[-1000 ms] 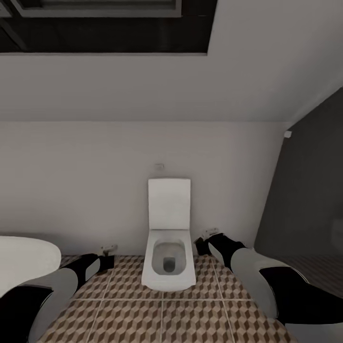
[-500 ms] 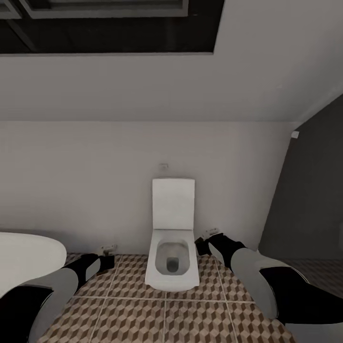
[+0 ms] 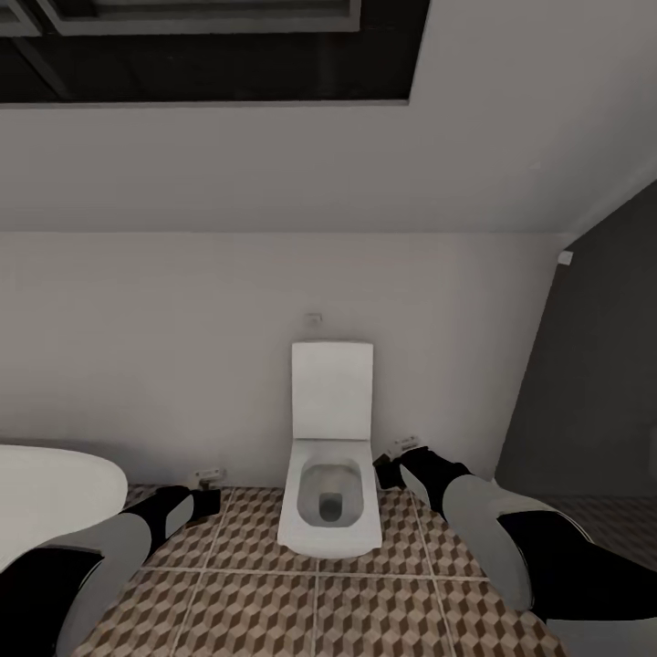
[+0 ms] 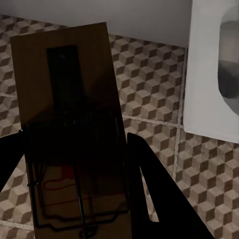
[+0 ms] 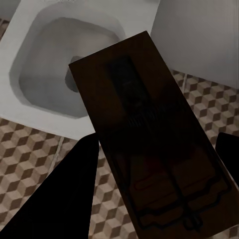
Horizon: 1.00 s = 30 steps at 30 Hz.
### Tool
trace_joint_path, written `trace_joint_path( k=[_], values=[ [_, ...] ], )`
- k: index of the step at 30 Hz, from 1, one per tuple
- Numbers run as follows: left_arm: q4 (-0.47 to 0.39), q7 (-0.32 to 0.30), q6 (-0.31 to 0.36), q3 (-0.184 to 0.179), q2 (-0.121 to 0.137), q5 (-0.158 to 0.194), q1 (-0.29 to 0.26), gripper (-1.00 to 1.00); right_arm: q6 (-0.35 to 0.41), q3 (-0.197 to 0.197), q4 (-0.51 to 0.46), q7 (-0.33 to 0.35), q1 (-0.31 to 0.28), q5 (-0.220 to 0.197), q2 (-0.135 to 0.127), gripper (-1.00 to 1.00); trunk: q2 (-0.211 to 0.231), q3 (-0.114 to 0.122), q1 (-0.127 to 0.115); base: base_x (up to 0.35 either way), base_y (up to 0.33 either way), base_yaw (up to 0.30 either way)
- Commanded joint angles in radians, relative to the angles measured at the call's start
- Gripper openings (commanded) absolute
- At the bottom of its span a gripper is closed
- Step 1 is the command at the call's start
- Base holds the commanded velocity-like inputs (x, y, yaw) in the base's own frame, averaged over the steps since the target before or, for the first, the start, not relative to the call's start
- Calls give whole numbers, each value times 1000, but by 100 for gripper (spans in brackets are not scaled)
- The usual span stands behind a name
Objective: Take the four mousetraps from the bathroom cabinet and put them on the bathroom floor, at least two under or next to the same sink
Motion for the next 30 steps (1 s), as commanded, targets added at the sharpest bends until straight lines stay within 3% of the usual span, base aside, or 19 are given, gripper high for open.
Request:
trace_joint_path(
  k=[1,30],
  values=[
    [-1,-1,4,-8,0,7,-1,-100,6,5,-2,6,0,9,-4,-100,-1,-1,0,0,0,0],
    [-1,-2,4,-7,2,7,-1,-100,0,6,-2,5,0,9,-14,-100,-1,-1,0,241,0,0]
  ],
)
